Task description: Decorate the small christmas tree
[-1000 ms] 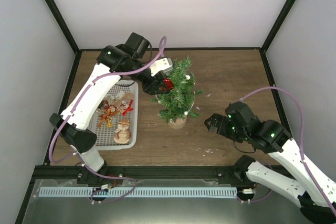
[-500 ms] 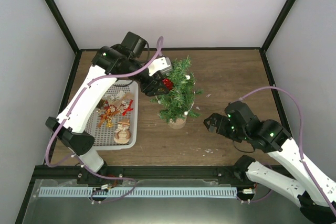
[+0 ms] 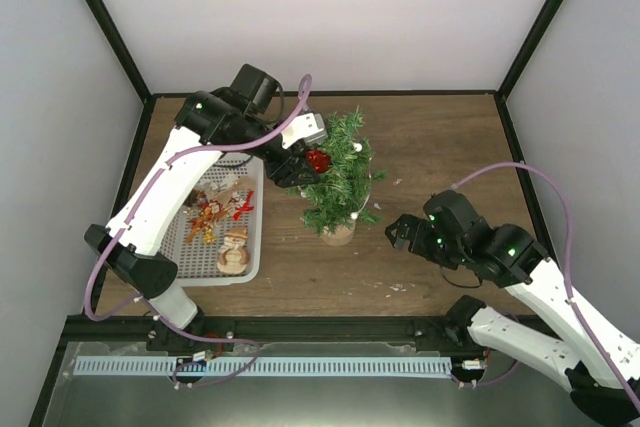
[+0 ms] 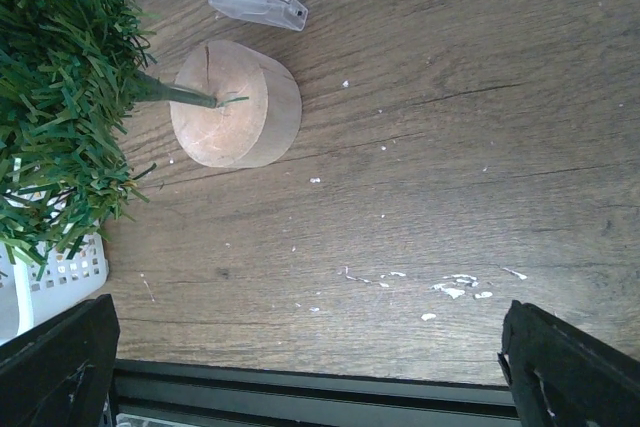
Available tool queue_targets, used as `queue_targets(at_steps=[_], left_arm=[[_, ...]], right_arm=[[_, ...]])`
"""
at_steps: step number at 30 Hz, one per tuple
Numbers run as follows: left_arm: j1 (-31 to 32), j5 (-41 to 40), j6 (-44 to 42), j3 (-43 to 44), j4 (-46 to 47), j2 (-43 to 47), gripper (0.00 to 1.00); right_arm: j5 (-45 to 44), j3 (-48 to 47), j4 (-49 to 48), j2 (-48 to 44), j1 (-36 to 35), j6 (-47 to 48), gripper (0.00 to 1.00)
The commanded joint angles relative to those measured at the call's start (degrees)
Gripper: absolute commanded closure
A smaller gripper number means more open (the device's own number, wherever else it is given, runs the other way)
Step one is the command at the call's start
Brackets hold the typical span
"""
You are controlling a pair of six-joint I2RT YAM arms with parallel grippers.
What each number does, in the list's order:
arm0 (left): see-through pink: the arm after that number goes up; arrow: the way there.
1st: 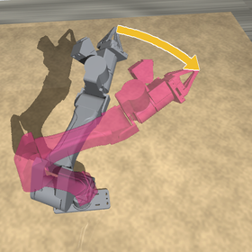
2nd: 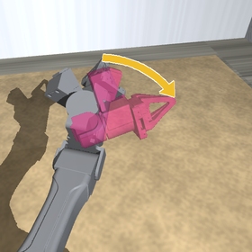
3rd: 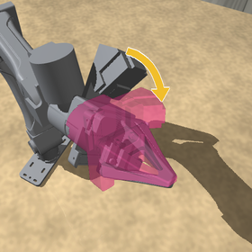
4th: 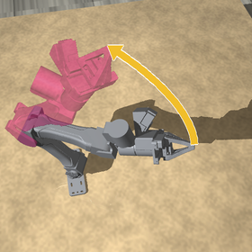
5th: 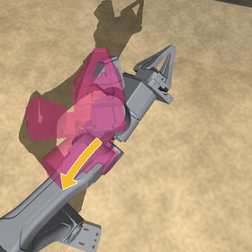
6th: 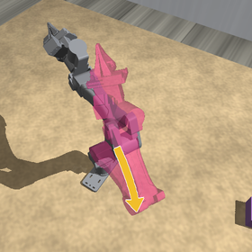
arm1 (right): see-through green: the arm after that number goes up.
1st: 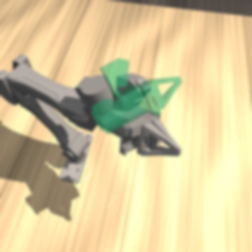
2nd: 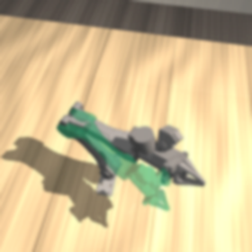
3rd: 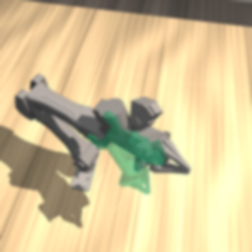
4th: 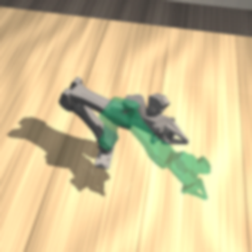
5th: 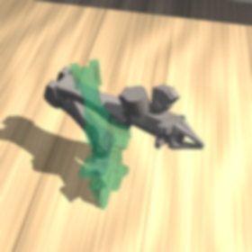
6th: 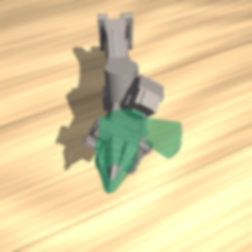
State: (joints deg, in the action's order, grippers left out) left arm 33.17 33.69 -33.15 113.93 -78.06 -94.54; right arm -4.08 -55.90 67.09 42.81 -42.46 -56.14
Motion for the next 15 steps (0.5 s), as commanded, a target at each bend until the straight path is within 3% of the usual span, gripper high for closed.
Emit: queue_targets(at_steps=[1, 15], left_arm=[[0.3, -0.2, -0.9, -0.8, 1.4, 1.7, 0.28], [-2.6, -0.8, -1.6, -0.3, -0.7, 3.2, 0.26]], right_arm=[[-0.2, -2.0, -1.0, 0.1, 0.4, 0.8, 0.03], [-0.4, -2.0, -1.2, 0.6, 0.4, 1.4, 0.03]])
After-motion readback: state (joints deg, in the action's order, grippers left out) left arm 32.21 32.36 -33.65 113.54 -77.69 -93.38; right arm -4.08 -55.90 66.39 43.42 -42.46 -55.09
